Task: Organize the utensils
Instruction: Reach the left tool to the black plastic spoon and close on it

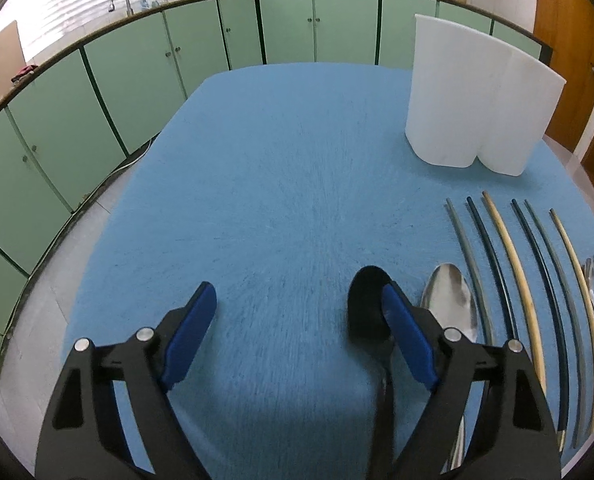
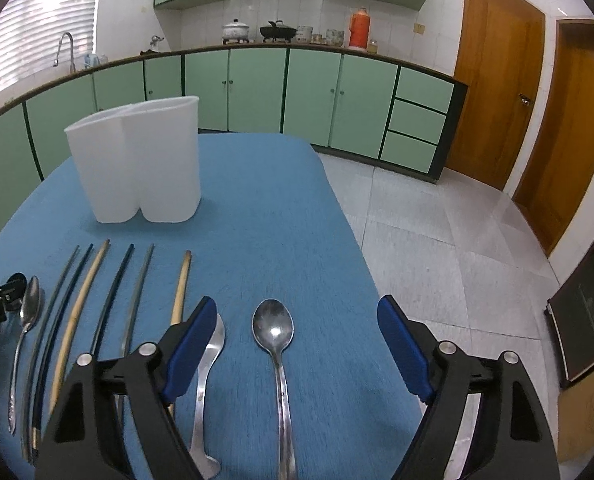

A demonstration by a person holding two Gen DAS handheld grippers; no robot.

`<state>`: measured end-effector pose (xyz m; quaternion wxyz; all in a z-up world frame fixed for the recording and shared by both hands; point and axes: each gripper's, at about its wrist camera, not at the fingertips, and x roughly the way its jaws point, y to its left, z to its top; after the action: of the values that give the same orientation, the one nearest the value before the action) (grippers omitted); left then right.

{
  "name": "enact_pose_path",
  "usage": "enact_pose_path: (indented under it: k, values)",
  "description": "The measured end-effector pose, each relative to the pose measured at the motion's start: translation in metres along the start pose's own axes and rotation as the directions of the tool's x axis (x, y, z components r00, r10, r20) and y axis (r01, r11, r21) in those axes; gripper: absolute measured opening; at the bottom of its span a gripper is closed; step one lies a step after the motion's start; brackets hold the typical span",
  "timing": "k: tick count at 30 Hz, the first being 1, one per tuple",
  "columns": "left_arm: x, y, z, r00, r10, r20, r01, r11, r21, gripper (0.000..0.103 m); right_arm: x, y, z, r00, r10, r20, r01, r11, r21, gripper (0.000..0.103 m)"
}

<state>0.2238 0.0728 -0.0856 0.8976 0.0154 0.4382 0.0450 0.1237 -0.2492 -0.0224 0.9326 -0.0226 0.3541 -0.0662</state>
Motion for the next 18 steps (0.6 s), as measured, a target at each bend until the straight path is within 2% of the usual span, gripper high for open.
enact_pose_path:
  k: [18]
  values:
    - [-0.002,-0.01,0.005,1.0,-0.007,-0.012,0.008,0.999,0.052,0.088,0.017,0.004,0.005,0.999,0.004,-0.039,-0.004,1.0,-0.009,0.081]
